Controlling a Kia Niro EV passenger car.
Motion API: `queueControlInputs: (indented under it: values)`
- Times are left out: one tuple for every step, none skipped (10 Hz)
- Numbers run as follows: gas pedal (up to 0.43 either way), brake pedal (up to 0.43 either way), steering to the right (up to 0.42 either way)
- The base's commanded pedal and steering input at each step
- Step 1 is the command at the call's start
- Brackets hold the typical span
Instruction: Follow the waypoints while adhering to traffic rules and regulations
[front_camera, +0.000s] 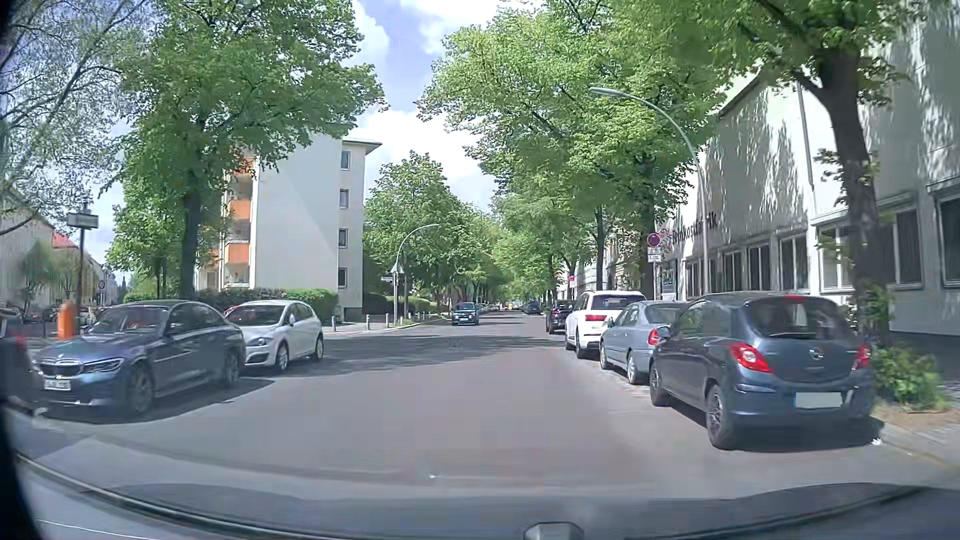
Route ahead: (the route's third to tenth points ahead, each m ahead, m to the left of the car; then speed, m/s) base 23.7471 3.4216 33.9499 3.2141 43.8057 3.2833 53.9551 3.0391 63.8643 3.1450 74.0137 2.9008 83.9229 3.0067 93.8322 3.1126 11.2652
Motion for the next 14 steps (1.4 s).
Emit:
queueControlInputs:
  values:
    - [0.047,0.018,-0.004]
    - [0.039,0.018,-0.003]
    - [0.039,0.018,-0.003]
    - [0.039,0.018,-0.002]
    - [0.039,0.018,-0.002]
    - [0.039,0.018,-0.002]
    - [0.039,0.018,0.0]
    - [0.028,0.018,0.003]
    - [0.028,0.018,0.003]
    - [0.028,0.018,0.003]
    - [0.028,0.018,0.003]
    - [0.028,0.018,0.003]
    - [0.028,0.018,0.002]
    - [0.028,0.018,0.002]
